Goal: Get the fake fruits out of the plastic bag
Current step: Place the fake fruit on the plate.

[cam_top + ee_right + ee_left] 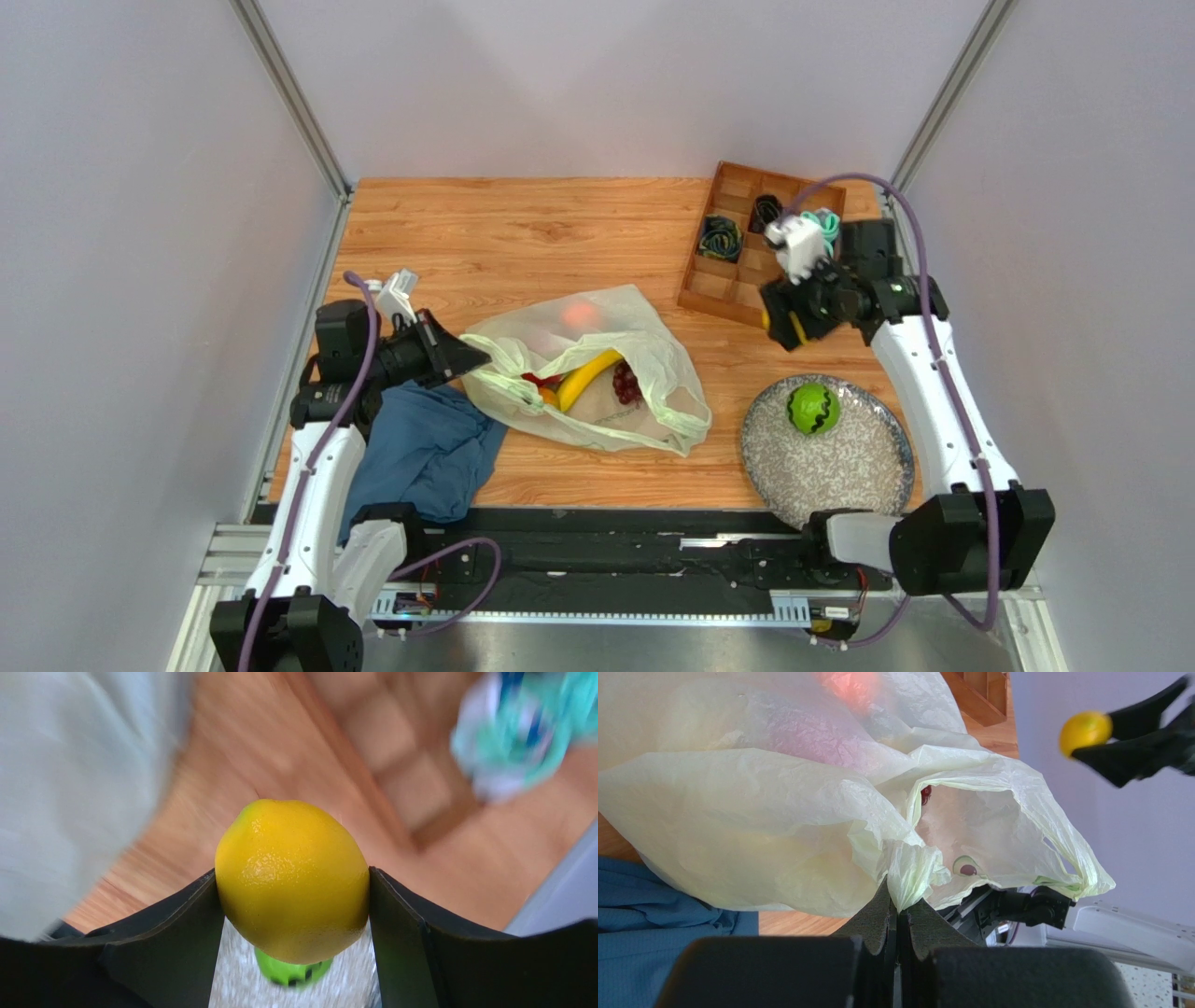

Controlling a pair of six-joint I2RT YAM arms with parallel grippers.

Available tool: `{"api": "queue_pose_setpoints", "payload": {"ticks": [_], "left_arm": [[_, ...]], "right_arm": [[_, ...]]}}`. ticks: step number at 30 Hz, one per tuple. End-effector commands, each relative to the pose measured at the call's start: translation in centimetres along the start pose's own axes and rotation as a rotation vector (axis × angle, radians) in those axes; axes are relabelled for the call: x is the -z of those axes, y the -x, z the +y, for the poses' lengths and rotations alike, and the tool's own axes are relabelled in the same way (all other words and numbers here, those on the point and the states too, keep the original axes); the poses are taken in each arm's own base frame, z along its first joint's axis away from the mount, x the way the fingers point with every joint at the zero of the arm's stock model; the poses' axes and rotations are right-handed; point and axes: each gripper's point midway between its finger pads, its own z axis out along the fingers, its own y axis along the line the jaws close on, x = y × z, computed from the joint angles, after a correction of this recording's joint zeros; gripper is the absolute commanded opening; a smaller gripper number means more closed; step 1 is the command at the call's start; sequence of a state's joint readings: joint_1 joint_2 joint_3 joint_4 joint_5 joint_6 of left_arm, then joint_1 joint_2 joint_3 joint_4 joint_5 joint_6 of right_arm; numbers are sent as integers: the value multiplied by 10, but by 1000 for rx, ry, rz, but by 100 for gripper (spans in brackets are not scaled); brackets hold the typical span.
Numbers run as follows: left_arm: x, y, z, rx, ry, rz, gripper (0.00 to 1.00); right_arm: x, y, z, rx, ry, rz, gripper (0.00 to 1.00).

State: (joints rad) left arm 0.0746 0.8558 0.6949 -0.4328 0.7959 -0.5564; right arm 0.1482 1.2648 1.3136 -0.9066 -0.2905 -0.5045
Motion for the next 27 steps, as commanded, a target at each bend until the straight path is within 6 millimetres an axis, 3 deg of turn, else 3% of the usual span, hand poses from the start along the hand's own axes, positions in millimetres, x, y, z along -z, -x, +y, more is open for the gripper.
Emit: {"api": "queue_pose_setpoints", "payload": {"ticks": [1, 2, 5, 10, 14, 20, 23, 27], "left_arm": [[4, 9, -11, -22, -31, -44, 0], [4, 9, -10, -23, -29, -45, 0], [2, 11, -8, -16, -25, -40, 0], [-2, 20, -7, -14, -11, -18, 0], [-4, 28, 0, -16, 6, -4, 0], [-4, 36, 6, -26, -20, 37, 0], [-8, 36, 4, -32, -77, 54, 0], [-8, 31, 7, -82, -96, 95, 0]], "right_arm": [[41, -99, -26, -243, -146, 186, 59], [49, -124, -33, -342, -175, 214, 60], [61, -150, -35, -394, -205, 224, 60], [48, -180, -28, -358, -184, 265, 61], [37, -202, -39, -339, -191, 297, 61], [30, -214, -59, -381, -183, 268, 62], [18, -219, -59, -405, -137, 254, 68], [2, -229, -52, -395, -49, 263, 84]]}}
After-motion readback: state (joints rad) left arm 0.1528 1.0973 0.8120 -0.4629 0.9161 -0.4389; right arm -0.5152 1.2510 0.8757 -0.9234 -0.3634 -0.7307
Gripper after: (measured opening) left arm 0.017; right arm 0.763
